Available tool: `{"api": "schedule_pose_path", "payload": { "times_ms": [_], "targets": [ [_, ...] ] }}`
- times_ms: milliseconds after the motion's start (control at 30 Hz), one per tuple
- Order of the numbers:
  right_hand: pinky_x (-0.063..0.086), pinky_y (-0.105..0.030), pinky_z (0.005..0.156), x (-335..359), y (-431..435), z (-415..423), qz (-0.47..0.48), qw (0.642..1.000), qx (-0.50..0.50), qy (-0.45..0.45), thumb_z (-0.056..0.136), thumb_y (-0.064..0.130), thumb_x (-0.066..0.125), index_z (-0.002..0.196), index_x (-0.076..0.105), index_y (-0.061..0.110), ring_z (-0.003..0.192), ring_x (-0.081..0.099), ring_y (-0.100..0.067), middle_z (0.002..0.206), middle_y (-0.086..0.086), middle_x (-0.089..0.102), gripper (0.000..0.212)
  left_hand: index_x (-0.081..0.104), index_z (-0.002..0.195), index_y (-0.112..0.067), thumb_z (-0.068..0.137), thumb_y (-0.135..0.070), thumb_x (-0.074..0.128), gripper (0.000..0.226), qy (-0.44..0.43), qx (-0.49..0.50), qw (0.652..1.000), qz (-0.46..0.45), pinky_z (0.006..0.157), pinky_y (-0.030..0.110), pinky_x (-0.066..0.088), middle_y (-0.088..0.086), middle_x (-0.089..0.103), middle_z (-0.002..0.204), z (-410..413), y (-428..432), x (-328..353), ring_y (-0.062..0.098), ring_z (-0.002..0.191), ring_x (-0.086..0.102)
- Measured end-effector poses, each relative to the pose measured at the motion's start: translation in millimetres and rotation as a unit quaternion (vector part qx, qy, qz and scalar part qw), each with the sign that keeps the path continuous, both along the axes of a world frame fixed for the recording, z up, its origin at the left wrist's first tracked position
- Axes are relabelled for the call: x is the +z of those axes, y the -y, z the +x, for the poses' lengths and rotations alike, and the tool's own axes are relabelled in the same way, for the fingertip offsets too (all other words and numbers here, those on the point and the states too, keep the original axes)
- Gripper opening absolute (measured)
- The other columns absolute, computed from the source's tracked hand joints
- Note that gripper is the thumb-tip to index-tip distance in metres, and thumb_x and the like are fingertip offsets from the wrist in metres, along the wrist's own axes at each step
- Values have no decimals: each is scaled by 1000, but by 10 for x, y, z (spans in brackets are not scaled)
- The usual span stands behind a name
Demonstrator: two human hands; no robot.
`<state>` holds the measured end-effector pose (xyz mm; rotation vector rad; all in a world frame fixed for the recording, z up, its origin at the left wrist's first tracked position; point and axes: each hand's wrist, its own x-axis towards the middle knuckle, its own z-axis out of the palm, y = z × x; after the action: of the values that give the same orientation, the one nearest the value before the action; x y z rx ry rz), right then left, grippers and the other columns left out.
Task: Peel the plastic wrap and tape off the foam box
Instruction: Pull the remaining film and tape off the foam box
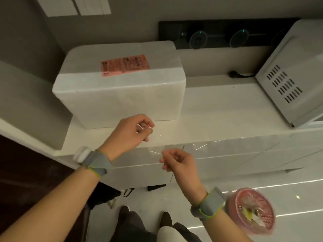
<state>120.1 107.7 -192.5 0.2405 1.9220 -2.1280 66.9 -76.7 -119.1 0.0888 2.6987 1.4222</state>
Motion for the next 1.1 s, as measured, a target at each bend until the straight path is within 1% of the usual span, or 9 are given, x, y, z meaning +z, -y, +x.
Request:
{"api": "schedule_pose_path", "payload": {
  "times_ms": [100, 167, 233, 300, 367, 467, 667, 900, 1100],
  "targets": [
    [50, -23, 57, -64, -103, -14, 25, 998, -49, 1, 95, 16, 66, 90, 71, 4, 58, 60, -14, 72, -5, 73, 13, 66, 99, -17, 85, -8, 70, 17, 38, 23, 994, 98, 80, 49, 58, 3, 67, 84, -55, -156, -161, 21, 70, 69],
    [50, -23, 57, -97, -155, -46, 42, 997, -71, -2, 95, 17, 66, 89, 71, 7, 58, 61, -14, 72, -6, 73, 13, 65, 102, -18, 82, -5, 72, 24, 40, 25, 992, 119, 80, 47, 56, 4, 66, 90, -97, -241, -262, 19, 71, 67],
    [51, -22, 56, -104, -201, -49, 54, 994, -92, -5, 95, 16, 66, 88, 72, 9, 58, 62, -13, 72, -7, 73, 11, 65, 100, -21, 80, -3, 72, 28, 30, 41, 991, 123, 75, 39, 56, 2, 65, 91, -108, -340, -333, 17, 72, 66],
    [51, -22, 56, -129, -231, -65, 65, 991, -117, -7, 94, 14, 66, 89, 71, 10, 57, 62, -13, 71, -7, 73, 8, 64, 98, -24, 80, -3, 71, 29, 5, 60, 992, 112, 70, 24, 54, -3, 63, 89, -141, -438, -405, 15, 72, 64],
    [51, -22, 56, -156, -246, -72, 71, 987, -147, -7, 93, 12, 67, 93, 68, 11, 57, 64, -13, 71, -6, 73, 2, 63, 98, -24, 80, -3, 70, 29, -24, 72, 993, 96, 67, 16, 50, -4, 61, 89, -176, -531, -471, 12, 70, 63],
    [52, -21, 59, -163, -243, -58, 92, 978, -184, -19, 92, 12, 68, 96, 62, 13, 59, 67, -14, 72, -4, 74, 7, 61, 101, -22, 80, 0, 68, 31, -75, 68, 993, 61, 67, 15, 50, -3, 59, 94, -192, -620, -536, 9, 68, 61],
    [55, -35, 63, -201, -270, -83, 145, 965, -217, -29, 91, 14, 69, 90, 58, 18, 60, 69, -17, 73, -4, 72, 11, 58, 105, -19, 82, 2, 67, 32, -111, 46, 993, 4, 67, 9, 45, -2, 52, 103, -266, -741, -671, 7, 74, 59],
    [55, -27, 61, -247, -339, -95, 172, 959, -225, -26, 90, 19, 70, 89, 59, 23, 61, 70, -13, 71, 3, 72, 12, 57, 105, -17, 82, 4, 66, 33, -126, 26, 992, -5, 69, 8, 43, -1, 51, 106, -330, -831, -739, 8, 75, 59],
    [53, -20, 60, -245, -355, -112, 180, 956, -230, -31, 89, 19, 71, 88, 59, 22, 60, 69, -12, 69, 2, 72, 12, 56, 107, -17, 82, 2, 66, 33, -126, 24, 992, -19, 69, 7, 42, -2, 50, 106, -348, -838, -777, 8, 76, 58]
  ]
}}
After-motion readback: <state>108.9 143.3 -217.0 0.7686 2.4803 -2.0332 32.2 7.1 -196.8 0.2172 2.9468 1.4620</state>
